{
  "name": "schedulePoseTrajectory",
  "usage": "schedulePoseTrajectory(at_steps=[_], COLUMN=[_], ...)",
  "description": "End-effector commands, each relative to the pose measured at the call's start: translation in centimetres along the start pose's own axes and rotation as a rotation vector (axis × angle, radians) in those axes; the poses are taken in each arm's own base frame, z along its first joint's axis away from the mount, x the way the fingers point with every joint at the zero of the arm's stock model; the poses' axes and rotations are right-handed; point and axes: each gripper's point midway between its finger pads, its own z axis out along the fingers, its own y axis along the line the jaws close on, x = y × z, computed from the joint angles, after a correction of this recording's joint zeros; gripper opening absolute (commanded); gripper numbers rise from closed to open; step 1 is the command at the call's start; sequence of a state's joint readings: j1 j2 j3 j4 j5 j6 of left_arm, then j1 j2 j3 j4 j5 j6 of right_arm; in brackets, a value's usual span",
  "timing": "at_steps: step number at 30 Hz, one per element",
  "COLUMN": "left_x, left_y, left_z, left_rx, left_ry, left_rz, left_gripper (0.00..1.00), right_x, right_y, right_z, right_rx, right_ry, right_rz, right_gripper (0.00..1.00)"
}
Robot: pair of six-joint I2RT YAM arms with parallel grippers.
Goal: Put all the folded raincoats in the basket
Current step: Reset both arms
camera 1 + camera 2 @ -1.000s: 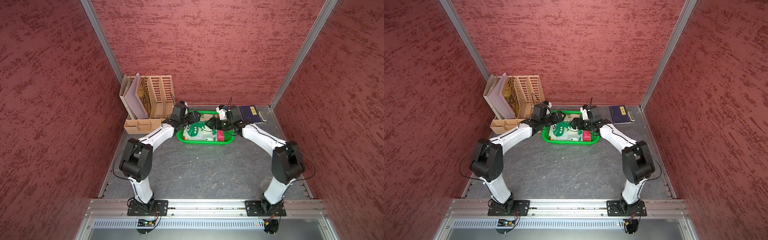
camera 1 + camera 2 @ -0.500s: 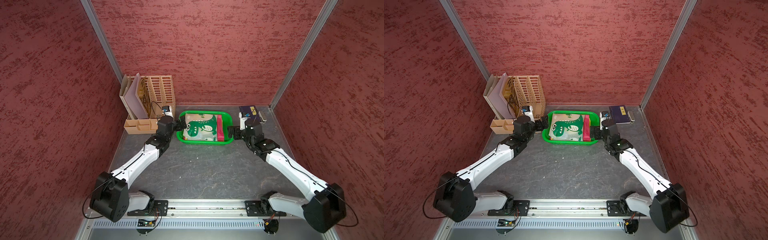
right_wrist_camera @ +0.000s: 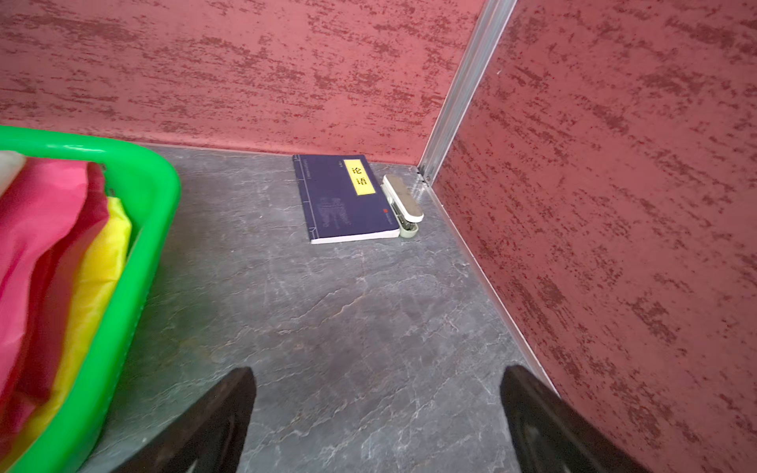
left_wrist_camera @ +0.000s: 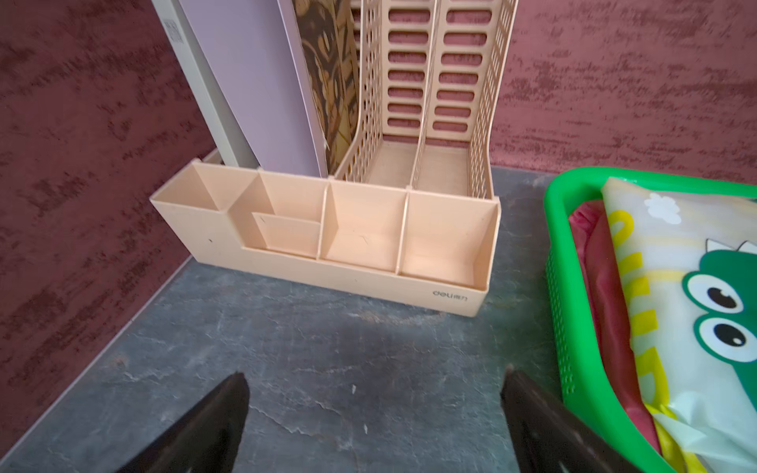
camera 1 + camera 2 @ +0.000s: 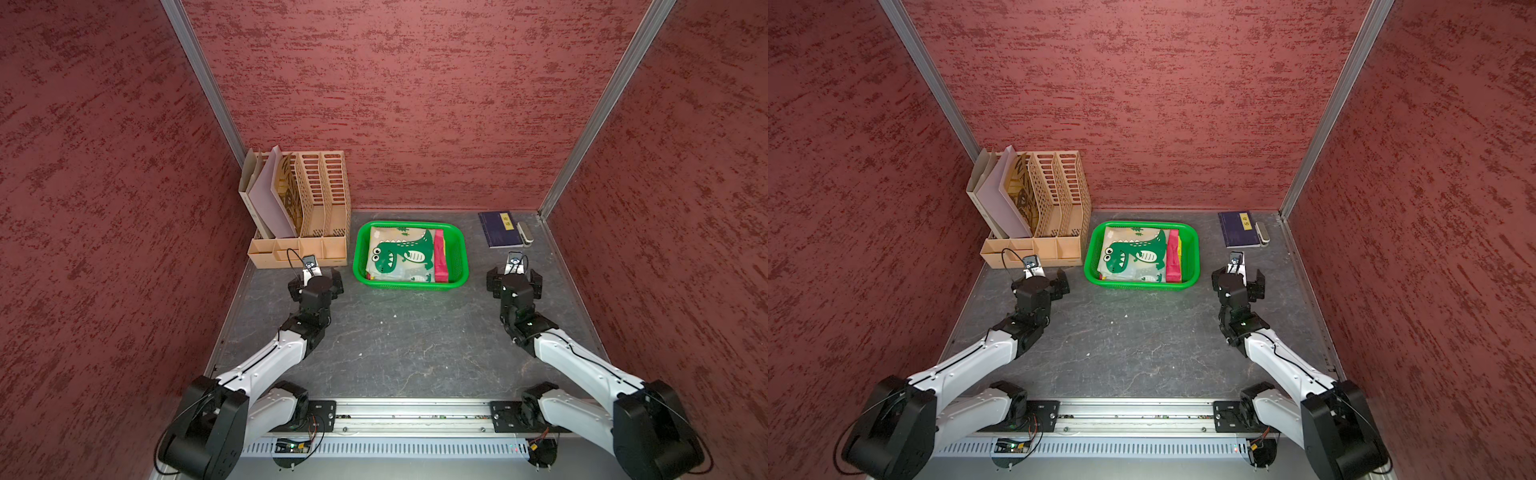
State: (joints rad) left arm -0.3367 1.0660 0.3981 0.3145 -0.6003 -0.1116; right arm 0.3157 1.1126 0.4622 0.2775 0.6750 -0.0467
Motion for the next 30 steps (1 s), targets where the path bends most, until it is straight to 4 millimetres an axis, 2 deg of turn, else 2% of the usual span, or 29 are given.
schedulePoseTrajectory(at_steps=[1, 3, 6, 11, 14, 16, 20, 22, 26, 28, 29, 30], left_x=[-1.7, -0.4, 0.5, 0.7, 0.4, 0.3, 0.1, 0.3, 1.5, 2.9, 2.3, 2.4], left_y=[1.1, 1.8, 1.7, 3.1, 2.8, 2.7, 2.1, 1.4, -0.9, -0.1, 0.5, 0.8], left_z=[-0.4, -0.3, -0.3, 0.8, 1.6, 2.3, 3.9, 4.6, 5.4, 5.5, 5.5, 5.3], left_rx=[-0.032, -0.053, 0.006, -0.034, 0.006, 0.031, 0.053, 0.107, 0.263, 0.267, 0.254, 0.25], left_ry=[-0.097, -0.08, -0.135, -0.162, -0.182, -0.18, -0.15, -0.113, -0.064, -0.124, -0.182, -0.16], left_rz=[0.037, 0.044, 0.009, -0.019, -0.028, -0.032, -0.008, 0.011, 0.069, 0.03, 0.012, -0.008], left_gripper=[1.0, 1.0, 1.0, 1.0, 1.0, 1.0, 1.0, 1.0, 1.0, 1.0, 1.0, 1.0], right_x=[-0.1, 0.5, 1.0, 0.7, 0.2, 0.9, 1.5, 1.6, 1.8, 2.3, 2.9, 2.8], right_y=[-0.9, -0.6, 0.4, 1.4, 2.1, 2.7, 2.3, 1.7, 1.8, 1.9, 2.3, 2.4], right_z=[1.2, 1.9, 2.6, 3.5, 3.7, 4.0, 4.1, 4.1, 4.5, 4.7, 4.8, 5.2], right_rx=[0.037, 0.022, -0.013, -0.035, -0.069, -0.096, -0.118, -0.114, -0.164, -0.207, -0.235, -0.226], right_ry=[-0.045, -0.058, -0.096, -0.126, -0.17, -0.19, -0.197, -0.206, -0.183, -0.18, -0.17, -0.201], right_rz=[0.054, 0.07, 0.081, 0.069, 0.07, 0.058, 0.096, 0.119, 0.139, 0.156, 0.158, 0.148], right_gripper=[0.98, 0.98, 0.99, 0.98, 0.98, 0.98, 0.98, 0.99, 0.98, 0.98, 0.98, 0.98])
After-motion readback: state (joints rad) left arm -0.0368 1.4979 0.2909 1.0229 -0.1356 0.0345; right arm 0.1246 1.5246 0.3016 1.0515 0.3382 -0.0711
